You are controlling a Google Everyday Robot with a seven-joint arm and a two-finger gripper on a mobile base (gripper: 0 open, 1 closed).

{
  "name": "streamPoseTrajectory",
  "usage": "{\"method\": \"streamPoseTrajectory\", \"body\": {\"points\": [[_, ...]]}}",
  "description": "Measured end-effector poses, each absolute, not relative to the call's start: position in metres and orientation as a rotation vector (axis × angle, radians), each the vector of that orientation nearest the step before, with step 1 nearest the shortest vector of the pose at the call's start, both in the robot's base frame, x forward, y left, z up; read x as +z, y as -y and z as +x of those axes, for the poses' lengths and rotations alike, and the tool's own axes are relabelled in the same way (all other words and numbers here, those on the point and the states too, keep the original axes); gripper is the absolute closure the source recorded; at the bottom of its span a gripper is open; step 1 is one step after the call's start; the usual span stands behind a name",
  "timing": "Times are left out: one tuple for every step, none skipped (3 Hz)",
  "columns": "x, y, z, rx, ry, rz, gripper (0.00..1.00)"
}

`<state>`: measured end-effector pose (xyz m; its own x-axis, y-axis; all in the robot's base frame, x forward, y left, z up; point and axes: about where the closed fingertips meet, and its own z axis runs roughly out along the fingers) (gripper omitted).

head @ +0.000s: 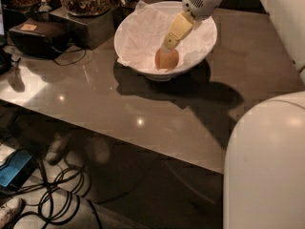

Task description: Pick apple from white bowl

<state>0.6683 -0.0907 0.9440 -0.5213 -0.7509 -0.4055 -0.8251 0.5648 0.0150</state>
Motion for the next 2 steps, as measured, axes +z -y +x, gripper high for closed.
{"method": "streamPoseTrajectory", "body": {"points": [[0.933,0.088,0.674,0.319,-2.471,-1.283,0.1],[0.921,0.083,0.679,0.341,-2.494,-1.284,0.16]]}}
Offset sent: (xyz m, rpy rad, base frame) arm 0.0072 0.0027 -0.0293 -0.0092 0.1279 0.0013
